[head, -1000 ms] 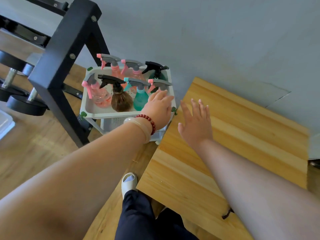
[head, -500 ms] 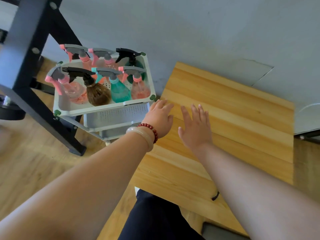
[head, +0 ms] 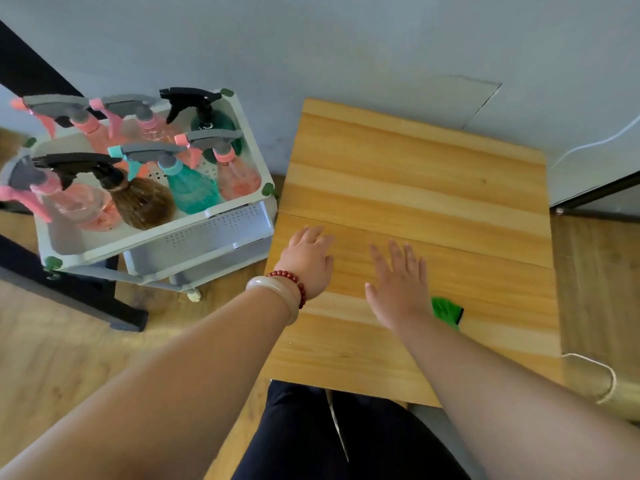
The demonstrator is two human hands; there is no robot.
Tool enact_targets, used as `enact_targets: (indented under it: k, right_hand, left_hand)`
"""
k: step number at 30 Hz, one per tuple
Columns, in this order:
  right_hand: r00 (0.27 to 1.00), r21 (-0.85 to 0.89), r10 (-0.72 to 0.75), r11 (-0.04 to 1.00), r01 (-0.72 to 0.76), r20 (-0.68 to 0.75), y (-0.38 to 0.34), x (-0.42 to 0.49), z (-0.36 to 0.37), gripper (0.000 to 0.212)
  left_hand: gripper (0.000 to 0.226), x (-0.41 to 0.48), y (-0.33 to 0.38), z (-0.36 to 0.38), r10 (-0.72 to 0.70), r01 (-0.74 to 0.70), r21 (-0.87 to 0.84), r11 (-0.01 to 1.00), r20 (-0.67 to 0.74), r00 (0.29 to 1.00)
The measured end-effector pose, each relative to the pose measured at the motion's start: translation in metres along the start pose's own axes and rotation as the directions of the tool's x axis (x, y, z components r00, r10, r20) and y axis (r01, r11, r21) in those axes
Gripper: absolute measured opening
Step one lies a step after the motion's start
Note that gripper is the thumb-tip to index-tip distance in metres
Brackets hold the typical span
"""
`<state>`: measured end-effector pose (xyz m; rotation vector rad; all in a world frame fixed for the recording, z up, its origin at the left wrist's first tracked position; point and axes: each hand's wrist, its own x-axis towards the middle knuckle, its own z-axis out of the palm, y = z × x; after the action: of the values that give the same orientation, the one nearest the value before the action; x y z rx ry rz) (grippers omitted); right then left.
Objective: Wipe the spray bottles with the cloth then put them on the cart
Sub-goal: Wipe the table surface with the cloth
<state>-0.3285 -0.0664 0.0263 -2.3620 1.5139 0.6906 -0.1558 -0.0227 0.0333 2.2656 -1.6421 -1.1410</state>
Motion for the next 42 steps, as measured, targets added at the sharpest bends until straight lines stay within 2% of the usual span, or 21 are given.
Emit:
enact_targets:
  k: [9,21,26,31,34,38,40,42]
  right_hand:
    - [0.997,-0.005,-0.074,0.997,0.074,-0.014,0.027,-0.003,0.02,0.068]
    - [0.992,-0.012,-0.07,0.997,0.071,0.107,0.136,-0.03,0.079,0.066]
    - [0.98,0.064,-0.105,0.993,0.095,0.17,0.155,-0.019,0.1,0.068]
    - [0.965,0.165,-0.172,0.976,0.14,0.2,0.149,-0.015,0.122,0.067]
    - [0.933,0.201,-0.302,0.943,0.264,0.194,0.136,-0.014,0.131,0.067]
    - [0.886,0.054,-0.431,0.902,0.429,0.17,0.126,-0.003,0.139,0.064]
    - [0.899,-0.027,-0.407,0.909,0.416,0.161,0.126,0.006,0.137,0.062]
    - [0.933,-0.039,-0.335,0.939,0.342,0.132,0.128,0.018,0.132,0.06]
  left_hand:
    - [0.049,-0.005,0.022,0.035,-0.02,0.02,-0.018,1.0,0.002,1.0]
    - [0.049,-0.028,0.085,0.136,-0.118,0.119,-0.045,0.992,0.028,0.993]
    - [0.05,-0.026,0.101,0.163,-0.132,0.131,-0.051,0.99,-0.002,0.991]
    - [0.052,-0.021,0.095,0.174,-0.142,0.141,-0.058,0.988,-0.032,0.989]
    - [0.053,-0.016,0.085,0.175,-0.153,0.15,-0.068,0.986,-0.041,0.987]
    - [0.054,-0.003,0.072,0.175,-0.145,0.14,-0.059,0.988,-0.08,0.986]
    - [0.054,0.003,0.068,0.174,-0.141,0.136,-0.049,0.989,-0.102,0.985]
    - [0.054,0.009,0.063,0.172,-0.14,0.135,-0.043,0.99,-0.124,0.982]
